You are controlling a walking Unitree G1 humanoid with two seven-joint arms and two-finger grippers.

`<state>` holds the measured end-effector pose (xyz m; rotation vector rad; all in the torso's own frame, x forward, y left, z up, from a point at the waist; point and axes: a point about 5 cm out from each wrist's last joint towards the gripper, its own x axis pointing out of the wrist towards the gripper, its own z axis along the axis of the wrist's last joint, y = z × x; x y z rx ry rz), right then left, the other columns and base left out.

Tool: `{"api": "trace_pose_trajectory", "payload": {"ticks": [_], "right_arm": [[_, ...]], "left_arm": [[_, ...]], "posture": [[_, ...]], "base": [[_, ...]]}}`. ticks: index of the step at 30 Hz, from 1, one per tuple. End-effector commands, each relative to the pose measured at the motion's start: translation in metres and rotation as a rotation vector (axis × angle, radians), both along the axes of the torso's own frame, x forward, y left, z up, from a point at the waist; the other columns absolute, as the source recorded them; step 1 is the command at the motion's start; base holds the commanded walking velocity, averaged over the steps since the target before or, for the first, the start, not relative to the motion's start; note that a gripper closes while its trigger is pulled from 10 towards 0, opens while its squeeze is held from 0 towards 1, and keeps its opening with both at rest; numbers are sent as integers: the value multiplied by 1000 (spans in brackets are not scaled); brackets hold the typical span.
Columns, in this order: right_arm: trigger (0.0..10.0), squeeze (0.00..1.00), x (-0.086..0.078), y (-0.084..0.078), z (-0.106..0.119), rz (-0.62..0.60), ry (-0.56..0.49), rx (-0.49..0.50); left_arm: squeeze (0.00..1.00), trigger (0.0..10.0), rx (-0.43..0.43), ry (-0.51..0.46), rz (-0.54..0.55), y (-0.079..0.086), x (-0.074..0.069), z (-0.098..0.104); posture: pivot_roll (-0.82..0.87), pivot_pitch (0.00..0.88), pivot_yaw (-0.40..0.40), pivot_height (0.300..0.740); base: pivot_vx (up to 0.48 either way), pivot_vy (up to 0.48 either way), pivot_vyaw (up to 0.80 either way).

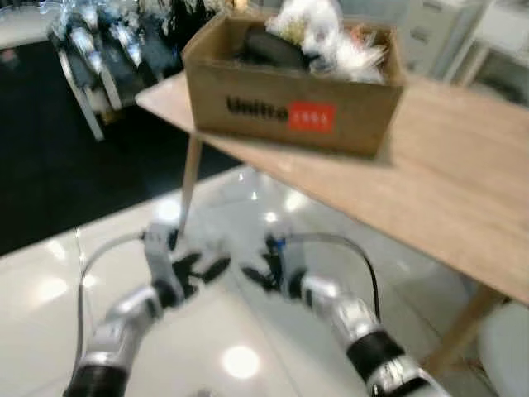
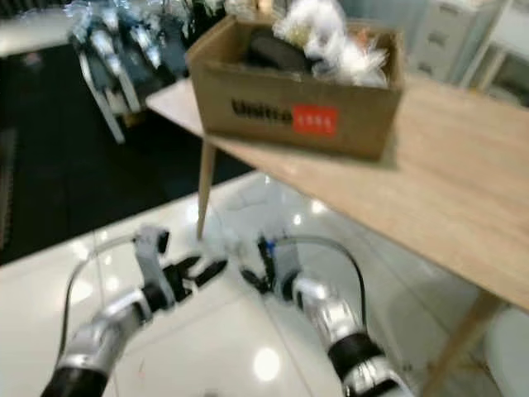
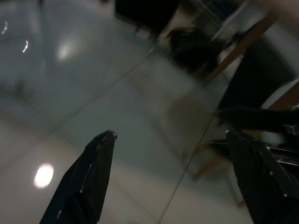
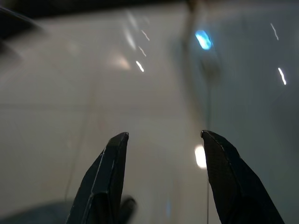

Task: Picking trash to rubbish bin

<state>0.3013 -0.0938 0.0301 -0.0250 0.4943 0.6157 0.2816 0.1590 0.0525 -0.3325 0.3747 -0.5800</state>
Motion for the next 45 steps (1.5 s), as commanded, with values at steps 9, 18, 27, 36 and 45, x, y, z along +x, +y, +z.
{"api": "trace_pose_trajectory", "payload": {"ticks": [9,18,27,36,45], "right_arm": [[10000,0,-64,-59,-82,-276,324,-207],[10000,0,-160,-102,-131,-517,655,-300],[10000,0,-198,-105,-142,-441,741,-393],[10000,0,-192,-100,-142,-274,682,-516],[10000,0,-182,-97,-139,-210,639,-571]], "left_arm": [[0,10000,274,251,287,53,-30,-70],[0,10000,435,565,526,87,-102,-123],[0,10000,521,849,512,82,-192,-158],[0,10000,579,816,490,83,-188,-157],[0,10000,603,797,502,86,-181,-155]], "posture": [[52,79,16,740],[67,77,21,740],[58,87,36,740],[89,98,29,740],[82,75,16,740]], "base": [[0,0,0],[0,0,527],[0,0,788],[0,0,788],[0,0,788]]}}
